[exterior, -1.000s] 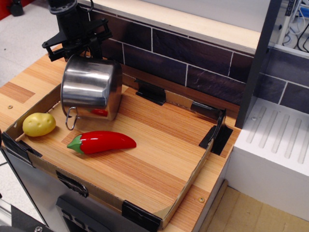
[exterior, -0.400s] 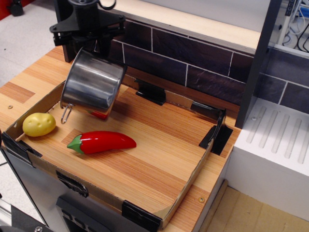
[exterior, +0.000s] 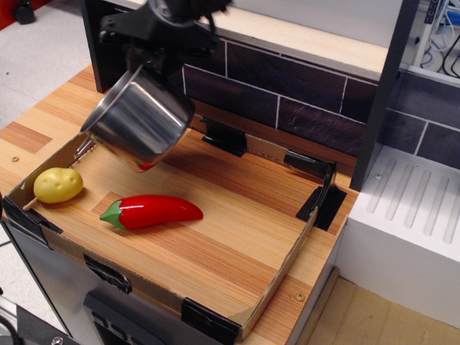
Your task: Upright metal pot
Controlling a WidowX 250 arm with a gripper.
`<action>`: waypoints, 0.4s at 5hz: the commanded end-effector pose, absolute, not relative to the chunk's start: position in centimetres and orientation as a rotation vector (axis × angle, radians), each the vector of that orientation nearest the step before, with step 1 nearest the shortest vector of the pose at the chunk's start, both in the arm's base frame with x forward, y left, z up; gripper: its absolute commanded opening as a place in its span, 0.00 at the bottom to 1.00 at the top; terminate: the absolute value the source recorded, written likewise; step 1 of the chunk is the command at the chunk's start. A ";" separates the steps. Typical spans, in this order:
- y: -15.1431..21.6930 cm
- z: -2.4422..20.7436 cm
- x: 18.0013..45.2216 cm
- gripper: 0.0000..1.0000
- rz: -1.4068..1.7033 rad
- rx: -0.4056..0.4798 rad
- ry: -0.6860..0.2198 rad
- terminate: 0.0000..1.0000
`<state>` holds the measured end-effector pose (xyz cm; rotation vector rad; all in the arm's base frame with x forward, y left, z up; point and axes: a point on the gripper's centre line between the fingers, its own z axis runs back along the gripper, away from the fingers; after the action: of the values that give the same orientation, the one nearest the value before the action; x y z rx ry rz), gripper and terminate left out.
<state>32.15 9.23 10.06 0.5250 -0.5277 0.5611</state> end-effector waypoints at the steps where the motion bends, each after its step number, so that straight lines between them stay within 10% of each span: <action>1: 8.4 10.4 33.2 0.00 0.403 0.677 -0.656 0.00; 2: 8.6 9.0 32.9 0.00 0.299 0.715 -0.643 0.00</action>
<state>33.05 8.58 8.18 0.7221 -0.6044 0.2823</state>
